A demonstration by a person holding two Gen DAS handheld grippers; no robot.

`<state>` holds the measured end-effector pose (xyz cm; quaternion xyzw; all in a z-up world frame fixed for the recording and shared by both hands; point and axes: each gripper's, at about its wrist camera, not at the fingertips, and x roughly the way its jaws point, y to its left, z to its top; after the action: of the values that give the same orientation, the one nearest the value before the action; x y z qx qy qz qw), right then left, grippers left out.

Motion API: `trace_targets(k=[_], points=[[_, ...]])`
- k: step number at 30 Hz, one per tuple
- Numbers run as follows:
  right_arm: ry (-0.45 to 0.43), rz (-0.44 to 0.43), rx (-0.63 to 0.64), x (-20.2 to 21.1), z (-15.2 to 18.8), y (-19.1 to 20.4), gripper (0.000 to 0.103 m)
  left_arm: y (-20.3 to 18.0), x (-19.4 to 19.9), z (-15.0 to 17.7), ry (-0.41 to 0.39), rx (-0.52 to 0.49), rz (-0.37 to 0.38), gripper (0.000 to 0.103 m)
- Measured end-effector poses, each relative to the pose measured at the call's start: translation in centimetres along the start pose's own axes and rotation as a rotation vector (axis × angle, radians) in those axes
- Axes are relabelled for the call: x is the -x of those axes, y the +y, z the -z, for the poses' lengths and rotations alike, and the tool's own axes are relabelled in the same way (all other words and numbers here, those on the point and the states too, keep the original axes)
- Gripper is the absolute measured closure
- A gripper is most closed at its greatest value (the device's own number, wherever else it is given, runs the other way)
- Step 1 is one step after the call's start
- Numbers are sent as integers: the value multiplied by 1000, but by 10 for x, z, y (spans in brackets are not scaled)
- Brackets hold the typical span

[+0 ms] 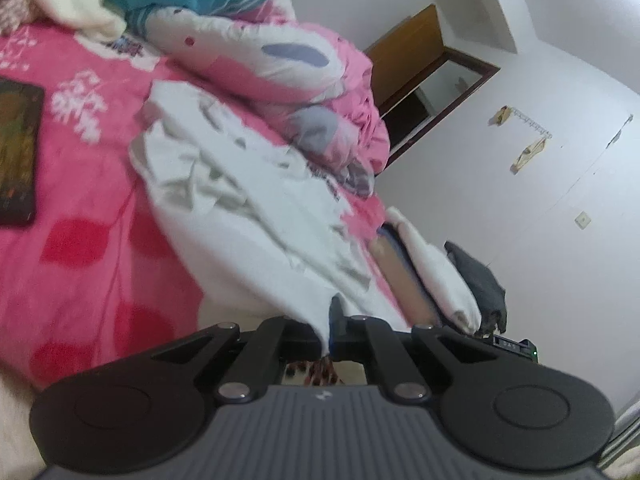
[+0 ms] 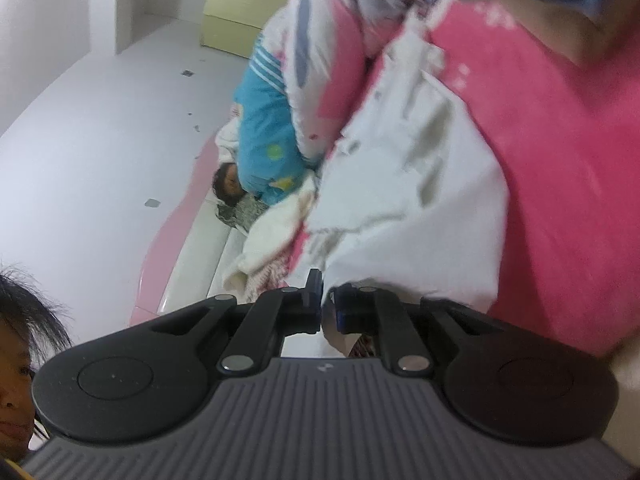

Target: Fold clothes

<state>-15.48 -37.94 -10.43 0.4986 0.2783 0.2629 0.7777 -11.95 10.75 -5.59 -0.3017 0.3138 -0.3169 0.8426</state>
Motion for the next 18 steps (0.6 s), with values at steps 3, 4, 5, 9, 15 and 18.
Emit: trace_targets(k=[3,4,5,9,15,18], points=[[-5,-10,31,-8,-17,10,98,1,-3,-13,-22,-3,8,100],[-6,-13,41,-12,-23,12,98,1,-4,-18,-29,-5,8,100],[-5,-16,51,-16,-29,15,98,1,-6,-24,-35,-6,8,100],[2,-22,94,-34,-53,26,98,4,-16,-45,-65,-11,0,100],[12,-34,135,-64,-86,36,98,9,-35,-78,-100,-28,-10,100],[19,-35,150,-80,-103,39,98,16,-49,-96,-115,-23,-17,100]])
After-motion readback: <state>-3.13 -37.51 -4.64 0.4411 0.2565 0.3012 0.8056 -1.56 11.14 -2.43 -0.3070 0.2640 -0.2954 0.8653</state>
